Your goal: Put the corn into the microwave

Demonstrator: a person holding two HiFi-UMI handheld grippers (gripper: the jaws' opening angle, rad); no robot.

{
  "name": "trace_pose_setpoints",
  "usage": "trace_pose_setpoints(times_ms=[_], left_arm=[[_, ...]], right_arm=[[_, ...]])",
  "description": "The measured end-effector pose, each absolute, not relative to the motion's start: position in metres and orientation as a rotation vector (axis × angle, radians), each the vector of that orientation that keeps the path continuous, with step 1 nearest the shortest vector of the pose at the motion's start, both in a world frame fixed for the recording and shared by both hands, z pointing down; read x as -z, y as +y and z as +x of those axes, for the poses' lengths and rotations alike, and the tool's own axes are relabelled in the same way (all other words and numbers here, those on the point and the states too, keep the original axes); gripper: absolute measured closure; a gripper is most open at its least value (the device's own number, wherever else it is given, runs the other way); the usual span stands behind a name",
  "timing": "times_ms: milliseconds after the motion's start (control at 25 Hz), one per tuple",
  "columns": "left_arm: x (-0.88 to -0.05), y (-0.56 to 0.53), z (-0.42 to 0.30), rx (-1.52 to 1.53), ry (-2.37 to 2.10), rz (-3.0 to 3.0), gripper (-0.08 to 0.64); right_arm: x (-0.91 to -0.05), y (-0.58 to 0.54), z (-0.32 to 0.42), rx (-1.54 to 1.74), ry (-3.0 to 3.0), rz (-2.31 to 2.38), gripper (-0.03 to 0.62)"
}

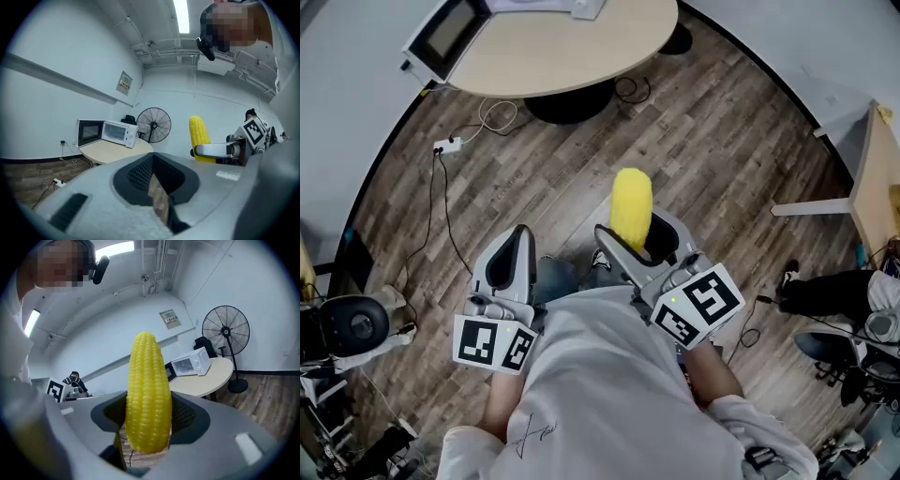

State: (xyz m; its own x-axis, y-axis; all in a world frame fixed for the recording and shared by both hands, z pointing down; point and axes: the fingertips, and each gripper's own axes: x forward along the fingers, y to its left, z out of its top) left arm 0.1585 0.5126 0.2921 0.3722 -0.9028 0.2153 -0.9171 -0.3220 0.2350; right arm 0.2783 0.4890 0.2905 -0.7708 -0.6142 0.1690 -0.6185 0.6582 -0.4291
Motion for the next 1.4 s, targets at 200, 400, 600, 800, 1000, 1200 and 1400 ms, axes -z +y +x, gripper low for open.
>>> trace_pose_setpoints(times_ms=[200, 400, 600, 800, 1000, 1200, 1400], left_arm=[[-0.295, 0.517, 0.145, -0.060, -1.620, 2.290, 0.569], [-0.297, 0.517, 0.134, -0.031, -1.636, 2.269, 0.569], [-0.294, 0.498, 0.125, 0.003, -1.613, 2.294, 0.568], [-0.294, 0.479, 0.107, -0.003, -1.613, 2.294, 0.568], [-0.295, 0.453, 0.086, -0.023, -1.603, 2.299, 0.568], [-0.286, 0.421, 0.061, -0.001, -1.610, 2.310, 0.568], [-0.283, 0.385, 0.033, -0.006, -1.589, 2.311, 0.568]], right_arm=[[-0.293, 0.486, 0.268, -0.758, -2.858, 1.024, 0.332], [-0.297, 0.479, 0.256, -0.745, -2.862, 0.964, 0.331], [-0.293, 0.463, 0.244, -0.748, -2.885, 0.936, 0.331], [-0.292, 0.446, 0.224, -0.729, -2.876, 0.934, 0.332], [-0.293, 0.422, 0.199, -0.739, -2.864, 0.929, 0.331], [-0.290, 0.395, 0.174, -0.747, -2.858, 0.923, 0.331], [-0.287, 0.363, 0.150, -0.767, -2.836, 0.957, 0.331]])
